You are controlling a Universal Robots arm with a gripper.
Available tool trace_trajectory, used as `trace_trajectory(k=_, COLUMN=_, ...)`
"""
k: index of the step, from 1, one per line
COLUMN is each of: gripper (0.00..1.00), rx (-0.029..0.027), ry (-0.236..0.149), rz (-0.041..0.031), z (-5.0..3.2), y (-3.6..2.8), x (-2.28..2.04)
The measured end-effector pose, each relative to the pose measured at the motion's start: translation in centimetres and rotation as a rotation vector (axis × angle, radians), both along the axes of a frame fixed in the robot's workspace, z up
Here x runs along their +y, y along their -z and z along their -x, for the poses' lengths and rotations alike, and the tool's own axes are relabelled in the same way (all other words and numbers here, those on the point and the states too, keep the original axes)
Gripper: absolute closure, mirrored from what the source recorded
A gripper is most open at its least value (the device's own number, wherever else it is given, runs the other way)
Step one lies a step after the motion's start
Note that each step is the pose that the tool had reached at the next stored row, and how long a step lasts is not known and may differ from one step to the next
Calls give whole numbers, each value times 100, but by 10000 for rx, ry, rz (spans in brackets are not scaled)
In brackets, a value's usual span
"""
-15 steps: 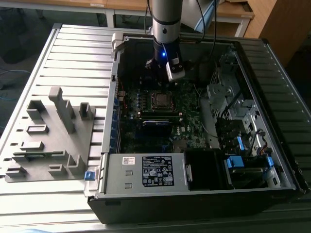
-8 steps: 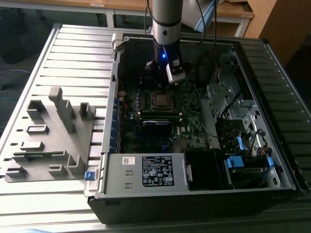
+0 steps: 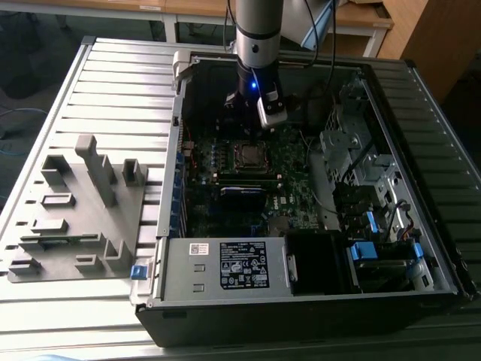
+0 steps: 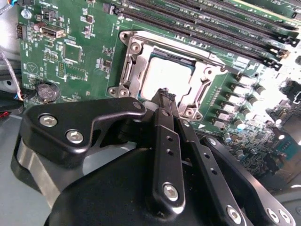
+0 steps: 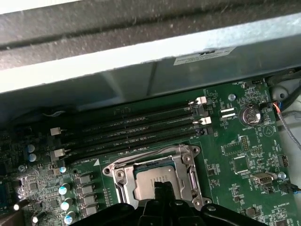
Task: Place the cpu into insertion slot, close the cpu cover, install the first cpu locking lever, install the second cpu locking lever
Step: 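Install the first cpu locking lever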
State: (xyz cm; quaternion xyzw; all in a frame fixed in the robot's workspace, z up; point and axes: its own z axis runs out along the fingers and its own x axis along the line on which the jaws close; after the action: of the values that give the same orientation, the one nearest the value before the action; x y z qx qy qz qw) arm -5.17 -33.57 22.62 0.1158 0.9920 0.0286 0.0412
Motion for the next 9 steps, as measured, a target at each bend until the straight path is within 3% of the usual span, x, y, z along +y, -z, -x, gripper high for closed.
trace_trajectory(k=9, gripper=89, rx=3, ry=0, rz=4, z=0, y=-37, x=-1)
